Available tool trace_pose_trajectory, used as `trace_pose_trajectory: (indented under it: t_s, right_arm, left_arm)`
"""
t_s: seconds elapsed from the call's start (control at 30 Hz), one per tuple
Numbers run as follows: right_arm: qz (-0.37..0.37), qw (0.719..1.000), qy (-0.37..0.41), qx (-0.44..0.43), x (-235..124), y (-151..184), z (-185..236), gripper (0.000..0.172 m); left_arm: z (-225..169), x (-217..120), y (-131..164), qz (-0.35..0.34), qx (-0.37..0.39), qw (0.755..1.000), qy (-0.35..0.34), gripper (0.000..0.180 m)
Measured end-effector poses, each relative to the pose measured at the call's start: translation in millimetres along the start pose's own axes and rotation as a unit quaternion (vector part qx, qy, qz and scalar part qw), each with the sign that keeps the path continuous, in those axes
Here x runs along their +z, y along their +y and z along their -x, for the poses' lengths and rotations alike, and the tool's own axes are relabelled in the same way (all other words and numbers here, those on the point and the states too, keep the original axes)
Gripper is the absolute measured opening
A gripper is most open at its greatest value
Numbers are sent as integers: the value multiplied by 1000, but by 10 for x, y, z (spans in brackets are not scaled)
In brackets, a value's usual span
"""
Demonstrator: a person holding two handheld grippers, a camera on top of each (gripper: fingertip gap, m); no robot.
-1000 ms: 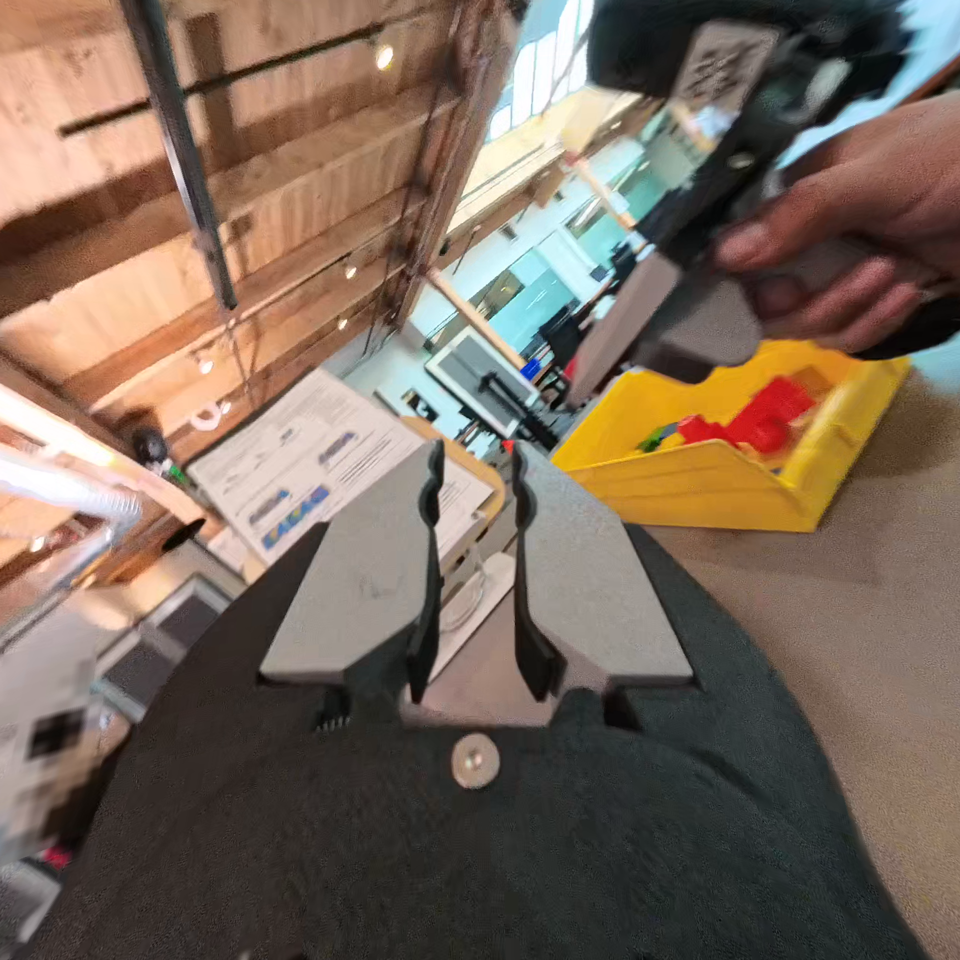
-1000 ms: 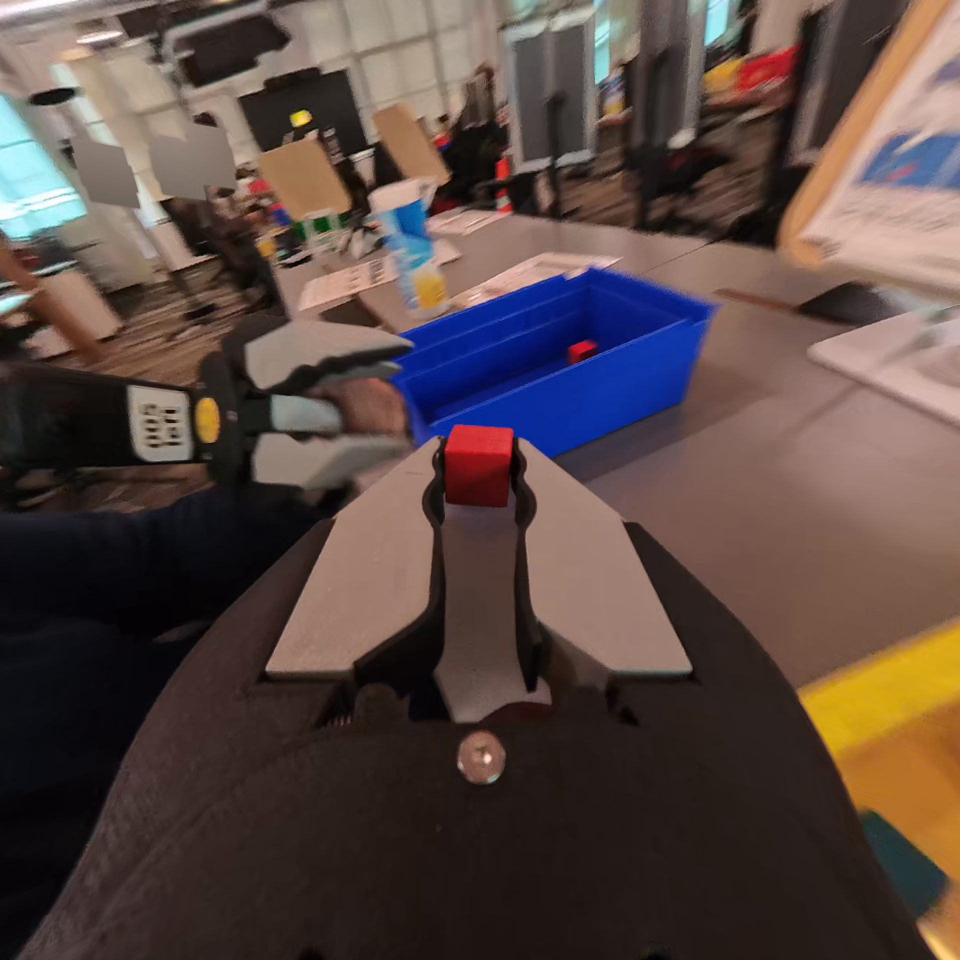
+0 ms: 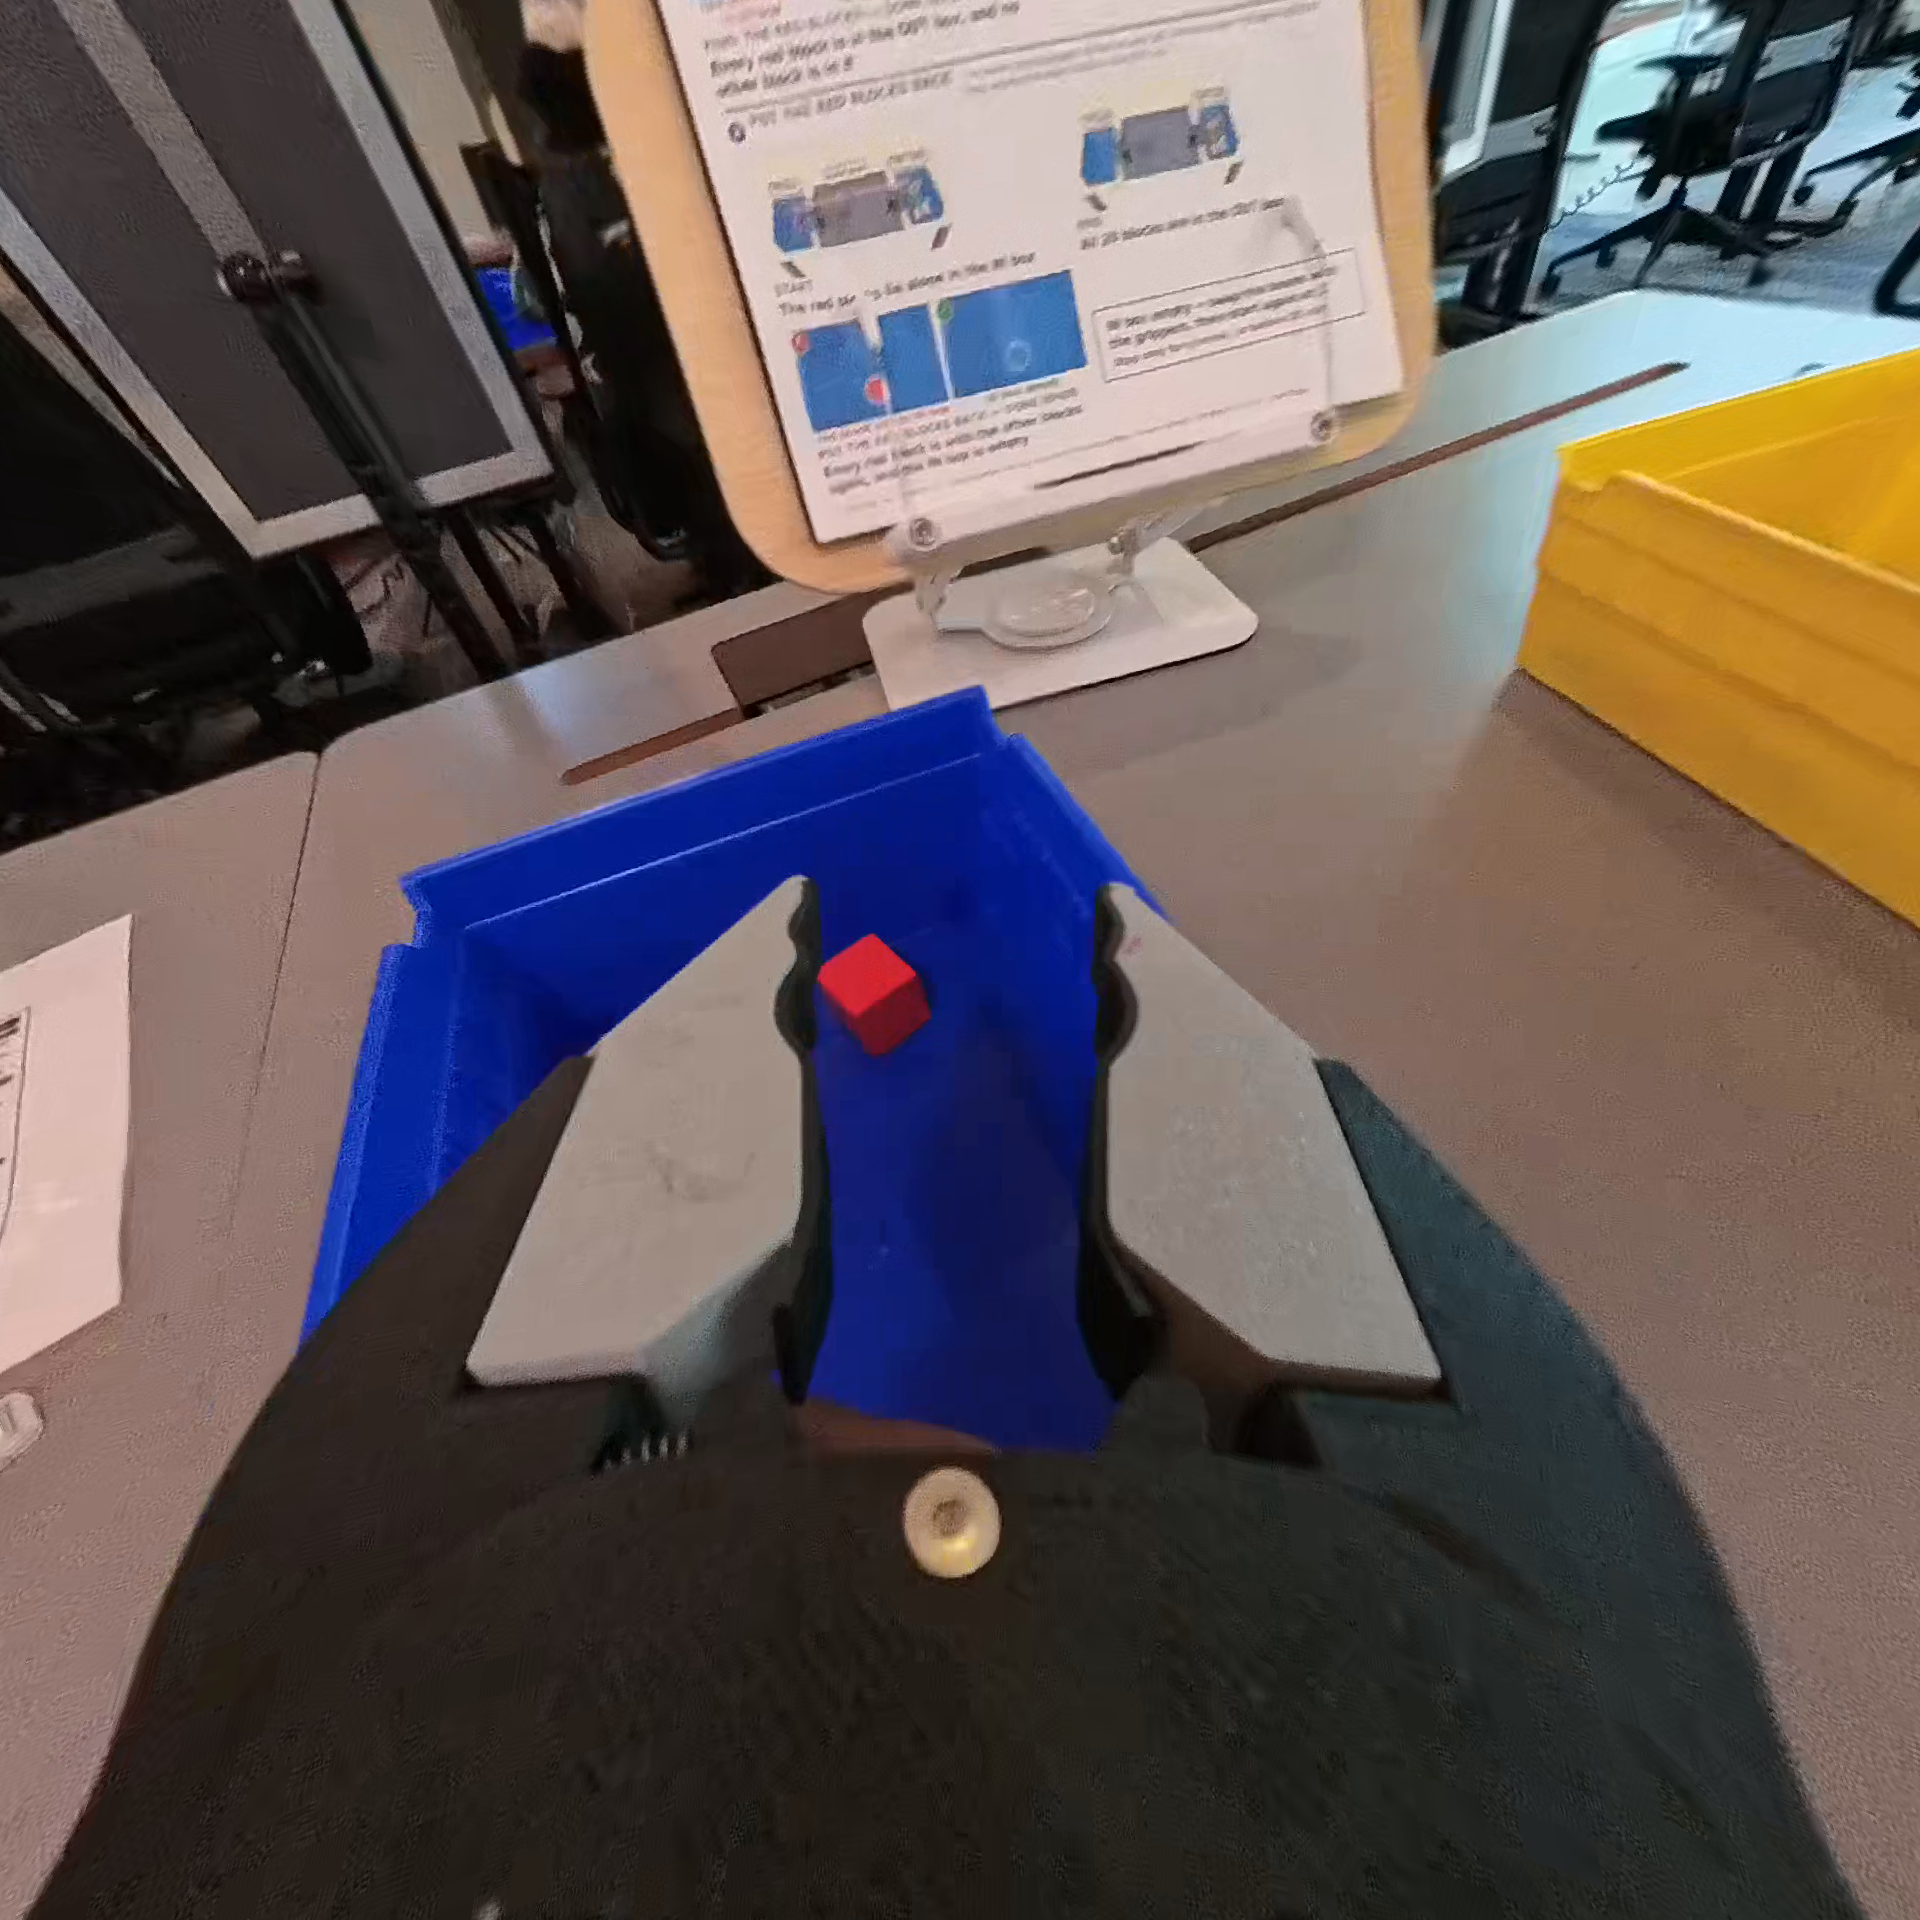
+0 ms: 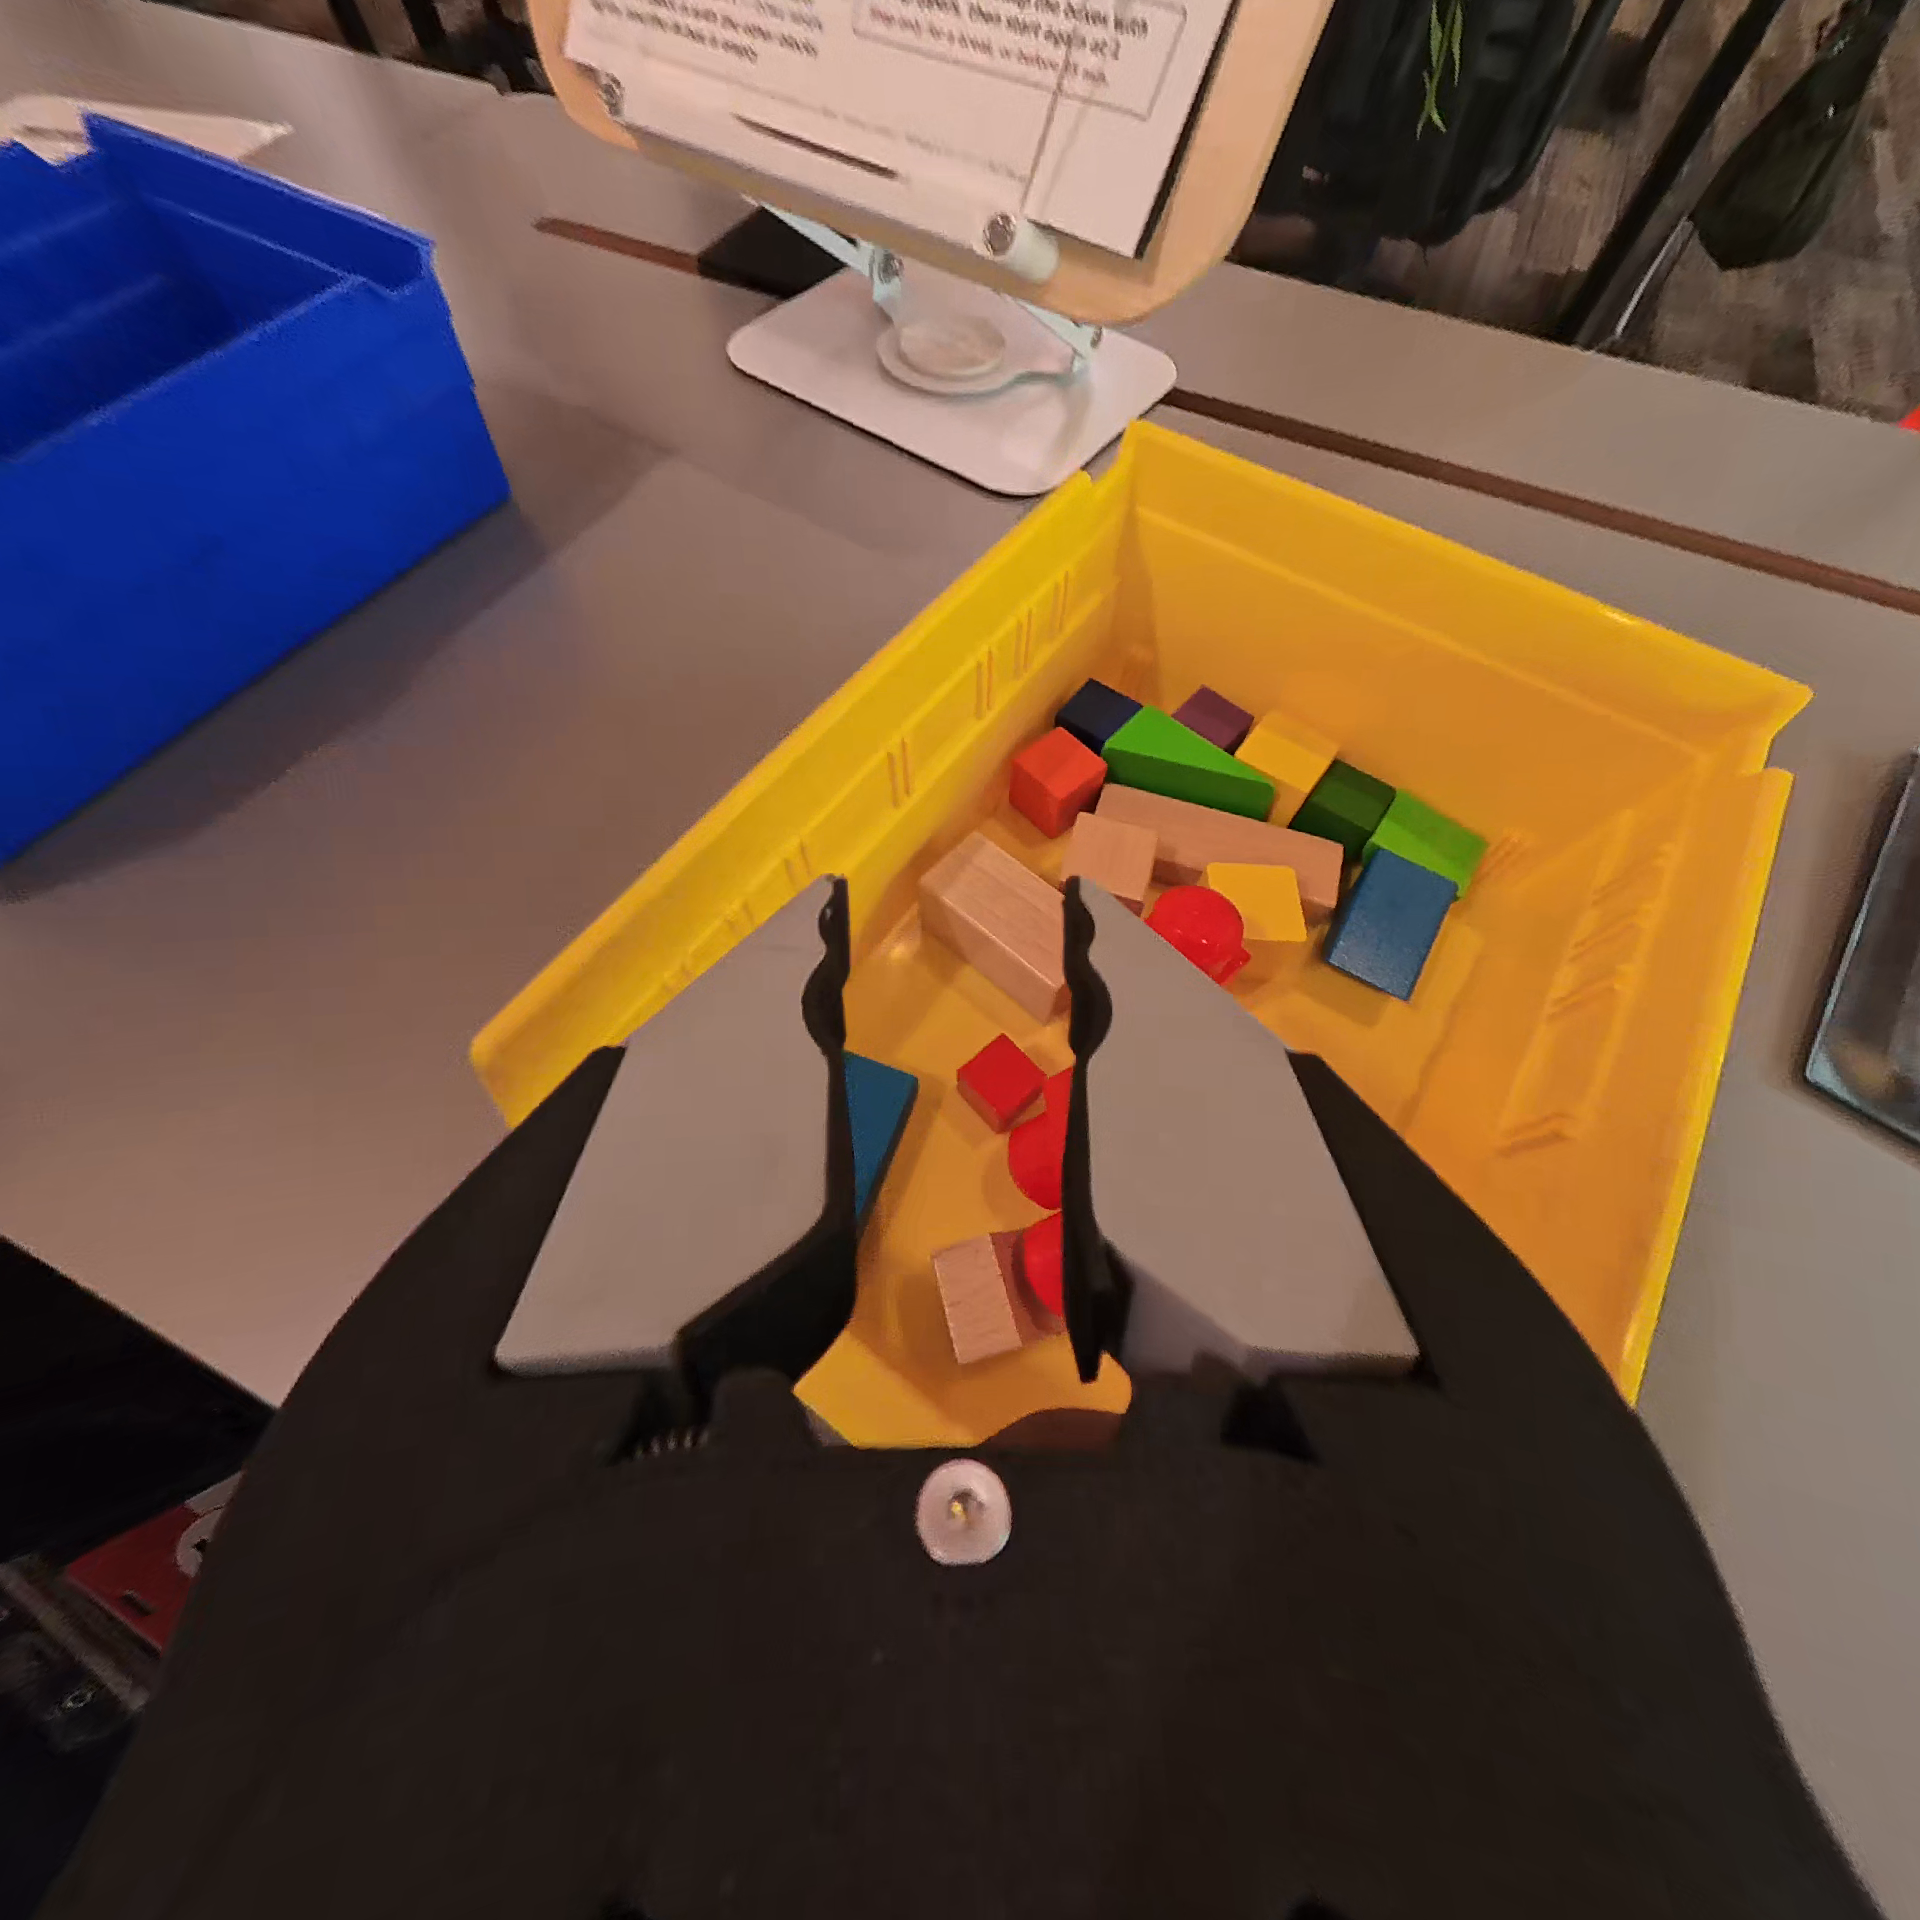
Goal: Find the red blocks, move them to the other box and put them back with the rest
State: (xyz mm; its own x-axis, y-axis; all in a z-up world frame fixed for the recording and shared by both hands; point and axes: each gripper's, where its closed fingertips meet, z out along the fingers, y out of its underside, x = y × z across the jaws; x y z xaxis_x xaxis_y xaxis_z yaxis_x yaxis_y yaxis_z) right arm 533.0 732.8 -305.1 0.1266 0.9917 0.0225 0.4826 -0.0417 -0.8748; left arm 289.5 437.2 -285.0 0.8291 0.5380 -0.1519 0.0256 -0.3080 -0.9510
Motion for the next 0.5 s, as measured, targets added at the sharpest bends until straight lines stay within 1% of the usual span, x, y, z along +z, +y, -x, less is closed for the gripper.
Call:
trace_pose_trajectory:
  t_s: [0.07, 0.13, 0.2, 0.27, 0.3, 0.37, 0.5]
  right_arm:
    - [-12, 1000, -4, -2, -56, -58, 34, 39]
    - [-23, 1000, -9, -2, -99, -104, 55, 39]
    - [-30, 999, -13, 0, -127, -129, 65, 39]
    - [-32, 999, -15, 0, -140, -135, 69, 39]
    - [-31, 999, -15, 0, -142, -134, 71, 39]
    - [-31, 999, -15, -3, -141, -134, 74, 39]
    - [-28, 999, -23, -5, -123, -125, 105, 39]
  left_arm:
    - [189, 180, 105, 49, -5, 999, 0, 55]
    - [296, 388, 287, 118, -1, 993, 18, 55]
    - [289, 568, 510, 191, 15, 980, 55, 57]
    - [279, 697, 736, 255, 54, 963, 73, 58]
    - [290, 760, 813, 276, 79, 955, 73, 60]
    - [277, 877, 893, 292, 120, 945, 80, 62]
    - [303, 1078, 1123, 348, 147, 922, 90, 67]
